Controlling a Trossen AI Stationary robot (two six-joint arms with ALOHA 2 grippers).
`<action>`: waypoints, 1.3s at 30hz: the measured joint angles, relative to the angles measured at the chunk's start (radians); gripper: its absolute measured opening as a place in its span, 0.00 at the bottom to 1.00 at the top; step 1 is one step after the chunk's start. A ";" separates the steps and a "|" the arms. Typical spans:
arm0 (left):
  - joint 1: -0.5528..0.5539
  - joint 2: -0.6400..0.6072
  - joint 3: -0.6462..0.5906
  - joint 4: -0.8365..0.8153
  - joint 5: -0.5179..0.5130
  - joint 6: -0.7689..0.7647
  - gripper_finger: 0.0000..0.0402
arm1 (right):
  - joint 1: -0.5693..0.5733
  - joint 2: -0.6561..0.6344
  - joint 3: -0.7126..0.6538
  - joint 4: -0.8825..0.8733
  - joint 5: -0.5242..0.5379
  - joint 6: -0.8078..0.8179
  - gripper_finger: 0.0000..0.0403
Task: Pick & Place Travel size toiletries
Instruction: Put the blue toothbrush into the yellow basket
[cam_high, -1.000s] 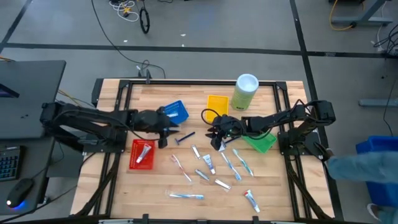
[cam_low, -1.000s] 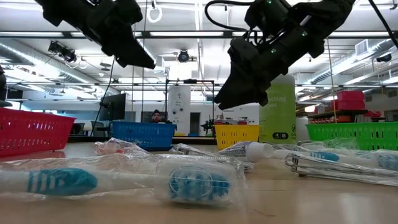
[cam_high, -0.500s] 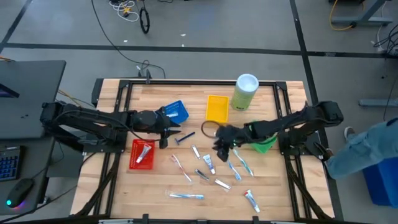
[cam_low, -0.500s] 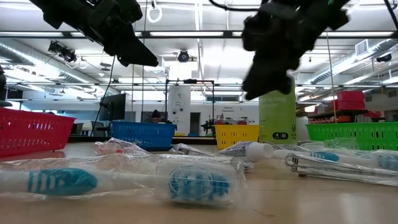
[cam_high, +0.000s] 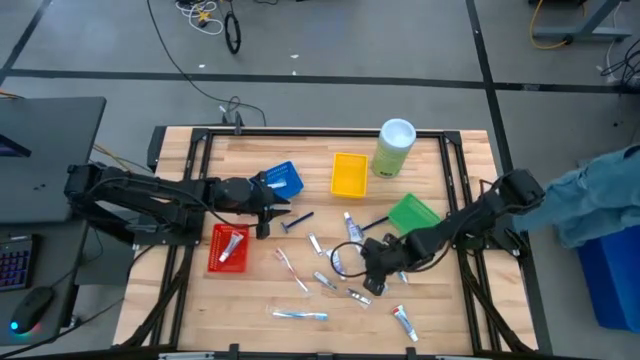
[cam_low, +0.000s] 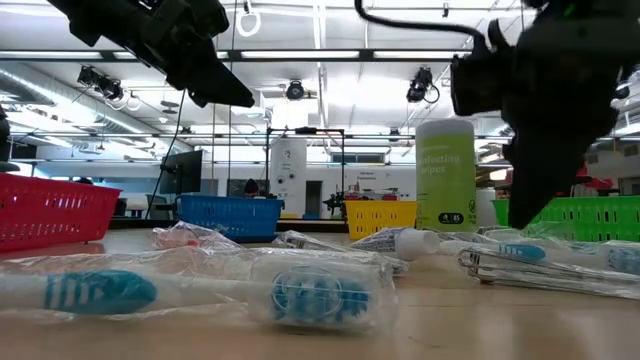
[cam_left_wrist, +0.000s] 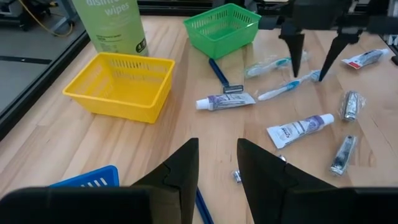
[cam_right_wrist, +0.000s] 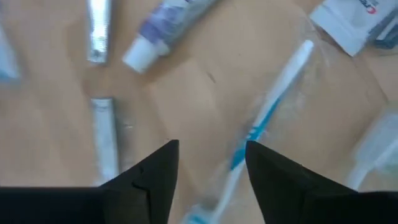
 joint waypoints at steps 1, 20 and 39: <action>0.000 0.000 0.000 0.001 0.000 0.000 0.30 | 0.000 0.008 0.000 -0.009 0.010 -0.001 0.51; 0.000 0.000 0.000 -0.002 0.000 -0.001 0.30 | -0.005 0.114 0.002 -0.039 0.106 -0.021 0.36; 0.000 0.000 0.000 -0.002 -0.053 -0.001 0.30 | -0.055 -0.113 -0.002 0.049 0.136 -0.034 0.09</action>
